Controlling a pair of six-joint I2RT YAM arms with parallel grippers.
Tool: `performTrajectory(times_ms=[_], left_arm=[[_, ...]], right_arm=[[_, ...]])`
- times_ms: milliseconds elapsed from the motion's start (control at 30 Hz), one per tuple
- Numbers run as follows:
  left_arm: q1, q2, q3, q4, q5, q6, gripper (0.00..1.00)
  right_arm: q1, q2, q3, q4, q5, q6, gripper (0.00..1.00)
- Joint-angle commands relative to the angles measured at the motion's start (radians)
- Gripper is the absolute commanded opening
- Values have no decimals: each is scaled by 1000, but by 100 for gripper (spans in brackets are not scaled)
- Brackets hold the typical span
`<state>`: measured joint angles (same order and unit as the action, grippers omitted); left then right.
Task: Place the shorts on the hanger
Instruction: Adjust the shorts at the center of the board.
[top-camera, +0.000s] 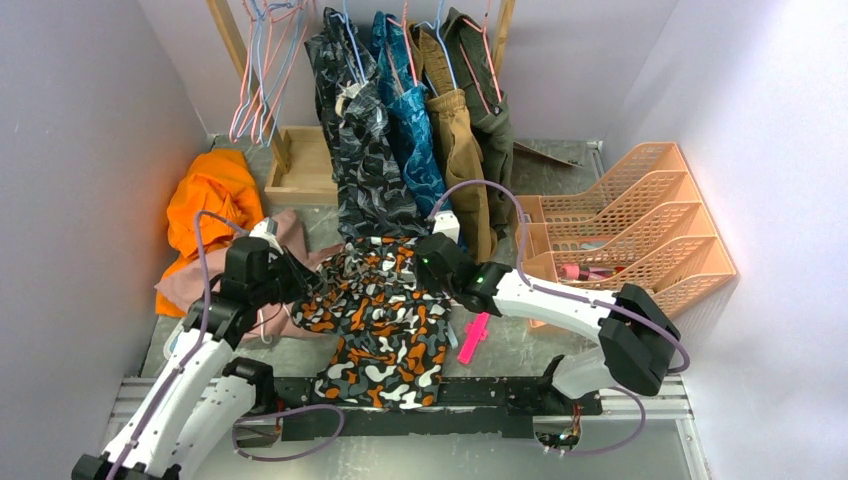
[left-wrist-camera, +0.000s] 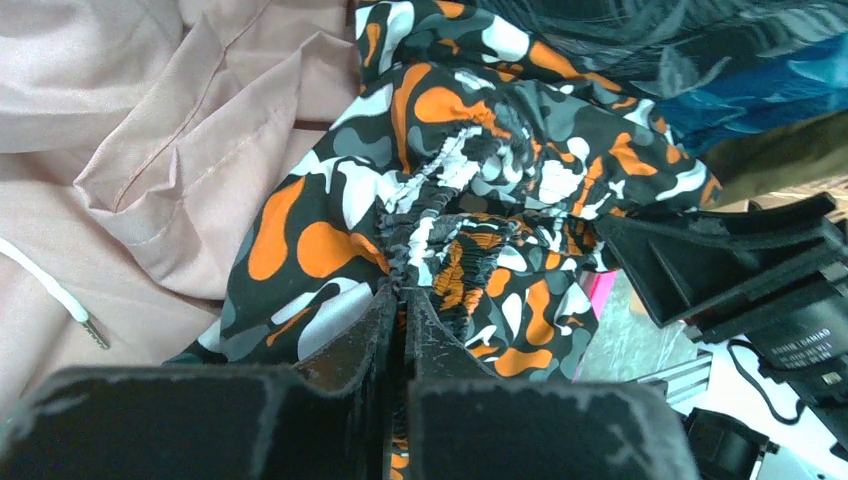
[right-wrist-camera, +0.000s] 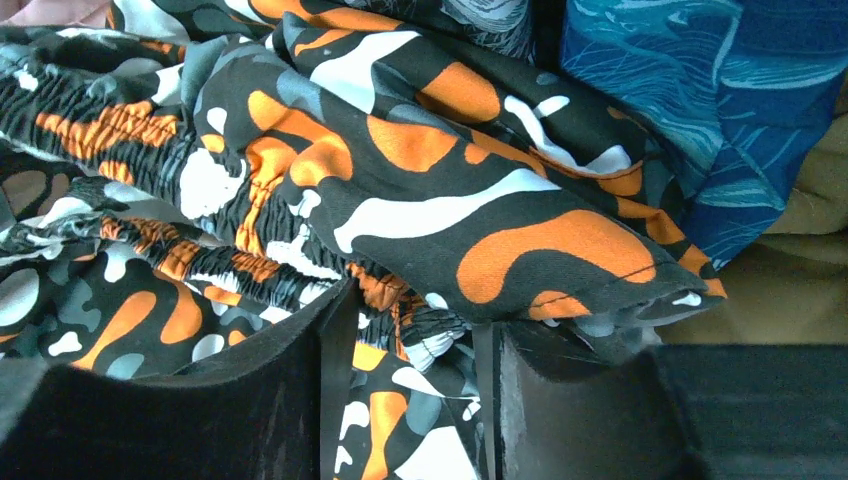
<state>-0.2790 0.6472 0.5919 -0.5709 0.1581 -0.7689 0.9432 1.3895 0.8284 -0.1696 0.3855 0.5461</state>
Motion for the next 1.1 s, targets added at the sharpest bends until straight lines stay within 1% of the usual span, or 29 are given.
performTrajectory(times_ms=[0, 100, 200, 333, 467, 600, 667, 800, 933, 1067], left_arm=[[-3, 60, -11, 114, -7, -8, 7], [-3, 106, -5, 141, -21, -2, 7], [-3, 148, -1, 157, -34, 0, 7], [-3, 189, 9, 165, -54, -9, 7], [-3, 208, 11, 184, -56, -14, 7], [-3, 223, 9, 194, -55, -15, 7], [-3, 228, 9, 194, -53, -15, 7], [-3, 222, 9, 184, -52, -12, 7], [-3, 207, 15, 161, -59, -5, 7], [-3, 194, 26, 138, -66, 9, 7]], right_arm=[[-10, 8, 32, -1, -5, -1, 52], [-8, -40, 6, 5, -34, -19, 60], [-7, -100, -24, -8, -76, -56, 64], [4, -168, -65, -46, -144, -125, 64], [45, -209, -98, -95, -142, -159, 63], [76, -194, -103, -89, -166, -177, 57], [81, -173, -99, -76, -154, -170, 56], [82, -115, -74, -56, -83, -155, 55], [80, -49, -42, -46, -5, -144, 52], [81, -3, -26, -36, 63, -130, 52]])
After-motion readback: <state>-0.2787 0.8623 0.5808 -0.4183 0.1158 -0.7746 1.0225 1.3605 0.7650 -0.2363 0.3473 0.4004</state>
